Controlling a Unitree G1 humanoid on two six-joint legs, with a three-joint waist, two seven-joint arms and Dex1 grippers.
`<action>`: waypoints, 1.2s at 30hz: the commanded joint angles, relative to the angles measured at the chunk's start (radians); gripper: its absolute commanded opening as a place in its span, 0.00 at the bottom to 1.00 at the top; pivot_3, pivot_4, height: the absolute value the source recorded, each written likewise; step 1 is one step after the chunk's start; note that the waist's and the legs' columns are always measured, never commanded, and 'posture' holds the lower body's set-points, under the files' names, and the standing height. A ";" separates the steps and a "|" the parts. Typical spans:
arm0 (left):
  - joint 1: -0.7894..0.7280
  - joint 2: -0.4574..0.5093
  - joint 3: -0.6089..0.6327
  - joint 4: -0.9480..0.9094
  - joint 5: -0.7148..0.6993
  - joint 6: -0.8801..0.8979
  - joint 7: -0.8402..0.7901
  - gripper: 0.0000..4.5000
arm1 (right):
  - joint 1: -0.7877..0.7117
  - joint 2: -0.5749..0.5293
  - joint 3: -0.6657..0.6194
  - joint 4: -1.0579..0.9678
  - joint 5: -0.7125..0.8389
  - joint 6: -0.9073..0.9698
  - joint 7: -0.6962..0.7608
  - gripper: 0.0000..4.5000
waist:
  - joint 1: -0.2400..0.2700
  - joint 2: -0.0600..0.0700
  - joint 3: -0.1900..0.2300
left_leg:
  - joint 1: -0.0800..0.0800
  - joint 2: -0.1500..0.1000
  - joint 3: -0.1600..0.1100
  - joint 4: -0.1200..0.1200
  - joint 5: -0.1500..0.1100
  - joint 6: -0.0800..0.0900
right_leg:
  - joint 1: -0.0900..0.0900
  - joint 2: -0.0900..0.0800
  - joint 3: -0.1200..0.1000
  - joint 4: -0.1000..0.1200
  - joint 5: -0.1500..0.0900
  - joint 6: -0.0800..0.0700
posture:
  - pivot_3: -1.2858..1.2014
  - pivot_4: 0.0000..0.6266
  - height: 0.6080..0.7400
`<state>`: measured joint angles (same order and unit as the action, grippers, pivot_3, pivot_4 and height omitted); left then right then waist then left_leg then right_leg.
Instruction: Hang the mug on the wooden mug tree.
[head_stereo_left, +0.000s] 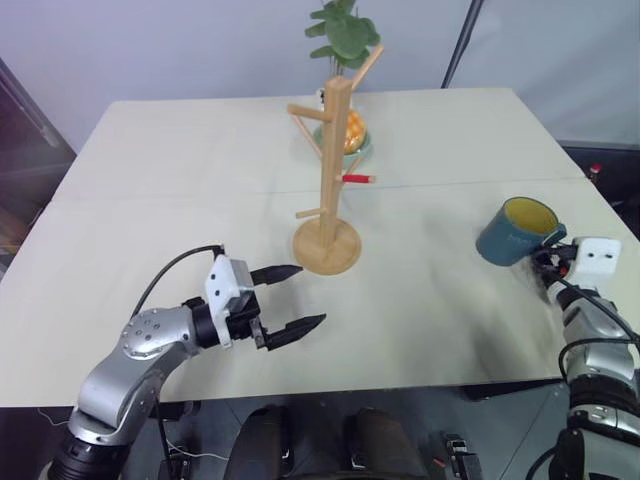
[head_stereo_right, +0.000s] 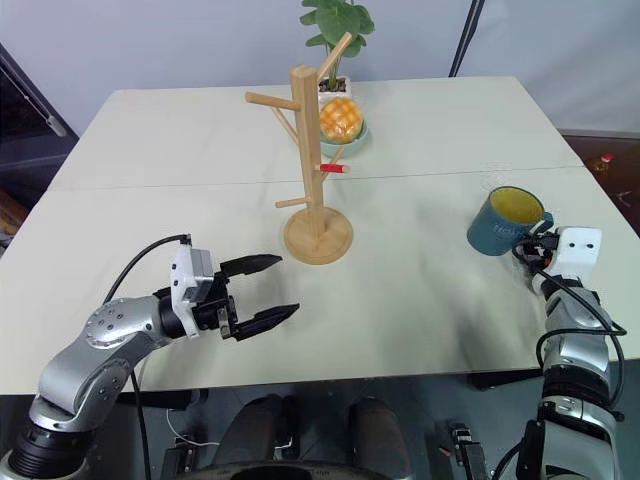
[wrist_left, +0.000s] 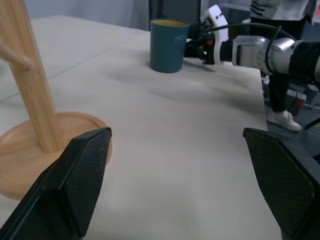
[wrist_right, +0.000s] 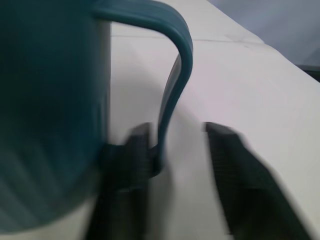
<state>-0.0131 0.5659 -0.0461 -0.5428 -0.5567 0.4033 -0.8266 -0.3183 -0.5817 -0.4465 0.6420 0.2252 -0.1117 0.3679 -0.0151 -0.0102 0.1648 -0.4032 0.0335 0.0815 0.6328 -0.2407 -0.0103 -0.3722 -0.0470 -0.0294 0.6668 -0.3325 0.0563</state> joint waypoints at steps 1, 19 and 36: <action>0.000 -0.003 0.009 -0.020 0.000 -0.027 -0.002 1.00 | 0.005 -0.011 -0.009 -0.046 0.034 -0.021 0.037 0.00 | 0.000 0.000 0.000 | 0.000 0.000 0.000 0.000 0.000 0.000 | 0.000 0.000 0.000 0.000 0.000 0.000 | 0.52 0.24 0.99; -0.070 0.065 0.198 0.137 -0.019 -0.071 -0.029 1.00 | -0.050 -0.209 0.400 -1.031 -0.145 0.242 0.288 0.00 | 0.005 -0.002 0.003 | -0.002 0.001 0.000 0.001 0.000 -0.001 | -0.002 0.000 0.000 0.000 0.000 0.000 | 0.52 0.24 0.99; -0.126 0.080 0.251 0.081 -0.122 0.019 0.002 1.00 | -0.310 -0.181 0.560 -1.032 -0.244 0.379 0.363 0.00 | -0.001 -0.003 0.003 | -0.003 0.001 -0.001 0.001 0.000 0.000 | -0.003 -0.001 -0.001 0.000 0.000 0.000 | 0.52 0.24 0.99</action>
<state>-0.1279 0.6306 0.1804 -0.4269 -0.6597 0.4221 -0.8251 -0.5974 -0.7707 0.1086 -0.3724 -0.0060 0.2655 0.7278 -0.0164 -0.0130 0.1683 -0.4064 0.0343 0.0807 0.6336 -0.2411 -0.0099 -0.3750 -0.0482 -0.0301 0.6664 -0.3324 0.0562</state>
